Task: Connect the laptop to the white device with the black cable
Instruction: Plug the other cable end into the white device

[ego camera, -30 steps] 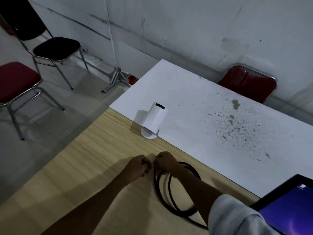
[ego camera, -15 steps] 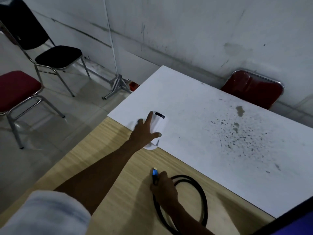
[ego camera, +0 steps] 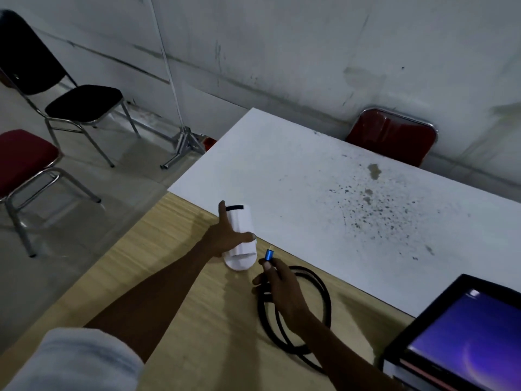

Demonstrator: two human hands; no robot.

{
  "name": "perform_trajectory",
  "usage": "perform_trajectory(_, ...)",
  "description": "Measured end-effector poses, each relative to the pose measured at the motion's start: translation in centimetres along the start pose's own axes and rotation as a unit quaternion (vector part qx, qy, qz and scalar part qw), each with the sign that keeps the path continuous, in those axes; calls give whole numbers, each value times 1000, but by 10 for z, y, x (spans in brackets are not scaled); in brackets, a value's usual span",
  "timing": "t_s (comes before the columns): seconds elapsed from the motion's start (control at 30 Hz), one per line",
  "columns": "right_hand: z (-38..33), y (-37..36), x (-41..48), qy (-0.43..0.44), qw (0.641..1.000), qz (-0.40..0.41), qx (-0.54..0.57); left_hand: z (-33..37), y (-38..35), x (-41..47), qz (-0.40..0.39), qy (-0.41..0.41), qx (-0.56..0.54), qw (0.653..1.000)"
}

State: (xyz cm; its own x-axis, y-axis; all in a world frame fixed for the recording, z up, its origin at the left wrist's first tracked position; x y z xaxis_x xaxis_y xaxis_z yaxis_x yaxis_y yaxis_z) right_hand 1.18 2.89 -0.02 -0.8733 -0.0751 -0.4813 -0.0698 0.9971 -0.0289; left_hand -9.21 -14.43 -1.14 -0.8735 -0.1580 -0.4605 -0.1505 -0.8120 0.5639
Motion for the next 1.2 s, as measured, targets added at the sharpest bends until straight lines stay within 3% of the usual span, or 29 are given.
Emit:
perform_trajectory(0.13, 4, -3, -18, -13, 998, -19, -55, -13, -12, -27, -56, 106, -142, 983)
perform_trajectory(0.3, 9, -8, -37, 17, 986, -18, -166, -29, -23, -58, -95, 196, -172, 961)
perform_trajectory(0.7, 8, -11, -45, 50, 965, 4, -259, -29, -18, -80, -69, 170, -167, 969)
perform_trajectory(1.03, 16, -10, -49, 32, 965, 12, -261, -6, -13, -87, 26, -4, -91, 996)
perform_trajectory(1.2, 19, -9, -48, 41, 970, 19, -241, -7, -15, -90, 17, 5, -109, 994)
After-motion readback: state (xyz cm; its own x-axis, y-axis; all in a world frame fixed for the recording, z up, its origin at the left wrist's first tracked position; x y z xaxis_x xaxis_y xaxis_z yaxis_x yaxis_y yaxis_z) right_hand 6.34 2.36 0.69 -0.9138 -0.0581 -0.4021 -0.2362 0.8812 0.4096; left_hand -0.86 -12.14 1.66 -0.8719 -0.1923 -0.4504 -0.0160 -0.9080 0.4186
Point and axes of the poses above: each hand's wrist, its own x-axis towards the middle knuckle, its own y-axis out of the back of the hand, z = x × y, the point moved 7 cm from there along x, towards the middle knuckle, and after that the axes turned 4 degrees about z, right-handed, at the moved point
